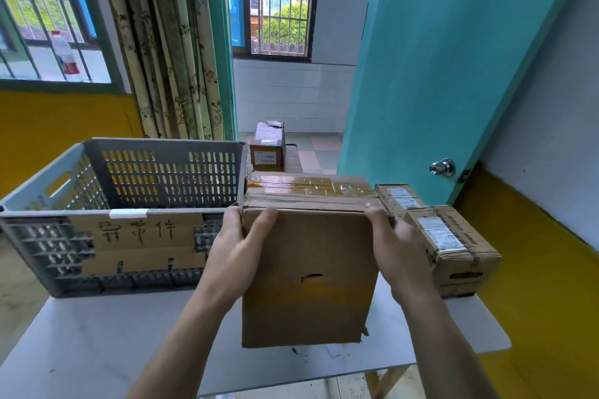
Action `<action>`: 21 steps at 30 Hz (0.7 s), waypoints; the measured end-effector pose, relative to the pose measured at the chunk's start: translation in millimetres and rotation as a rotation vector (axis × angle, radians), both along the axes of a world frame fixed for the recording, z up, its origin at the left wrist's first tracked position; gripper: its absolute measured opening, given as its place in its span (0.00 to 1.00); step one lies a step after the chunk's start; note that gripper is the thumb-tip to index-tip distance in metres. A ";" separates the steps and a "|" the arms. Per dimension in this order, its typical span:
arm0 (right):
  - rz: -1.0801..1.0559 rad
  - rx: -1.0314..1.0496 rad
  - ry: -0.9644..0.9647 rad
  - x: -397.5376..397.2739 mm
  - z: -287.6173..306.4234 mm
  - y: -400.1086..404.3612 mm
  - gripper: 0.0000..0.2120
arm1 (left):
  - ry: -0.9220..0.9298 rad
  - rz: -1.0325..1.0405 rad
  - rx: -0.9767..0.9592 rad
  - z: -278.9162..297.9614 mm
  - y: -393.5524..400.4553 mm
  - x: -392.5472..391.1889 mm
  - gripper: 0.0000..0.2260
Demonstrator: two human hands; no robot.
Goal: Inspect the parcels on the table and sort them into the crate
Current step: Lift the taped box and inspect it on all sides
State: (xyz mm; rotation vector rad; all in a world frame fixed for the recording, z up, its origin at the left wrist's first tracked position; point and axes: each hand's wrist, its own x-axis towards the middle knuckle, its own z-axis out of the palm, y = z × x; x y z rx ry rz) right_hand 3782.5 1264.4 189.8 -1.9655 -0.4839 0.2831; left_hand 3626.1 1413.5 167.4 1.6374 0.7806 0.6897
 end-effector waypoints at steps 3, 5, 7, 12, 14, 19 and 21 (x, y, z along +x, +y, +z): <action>-0.006 -0.034 0.012 -2.2 -4.4 -1.7 0.15 | 0.074 0.117 -0.002 9.1 3.8 7.6 0.24; 0.005 -0.019 0.036 -1.8 -5.2 -1.7 0.15 | 0.066 0.166 0.002 10.9 6.5 11.4 0.15; 0.008 0.014 0.065 -0.3 -4.7 -0.9 0.14 | 0.051 0.167 0.011 9.8 7.9 11.6 0.10; -0.018 -0.016 0.056 10.3 -3.0 0.6 0.16 | 0.064 0.122 0.029 10.7 6.2 10.1 0.07; -0.018 -0.046 0.008 11.5 -4.6 -1.7 0.18 | 0.057 0.109 0.001 11.1 6.2 11.6 0.08; -0.002 0.035 0.020 5.8 -9.4 -4.0 0.16 | 0.012 0.146 -0.064 10.6 12.3 10.6 0.16; 0.008 0.041 0.026 4.9 -8.6 -3.1 0.14 | 0.019 0.111 -0.064 11.2 12.8 10.0 0.14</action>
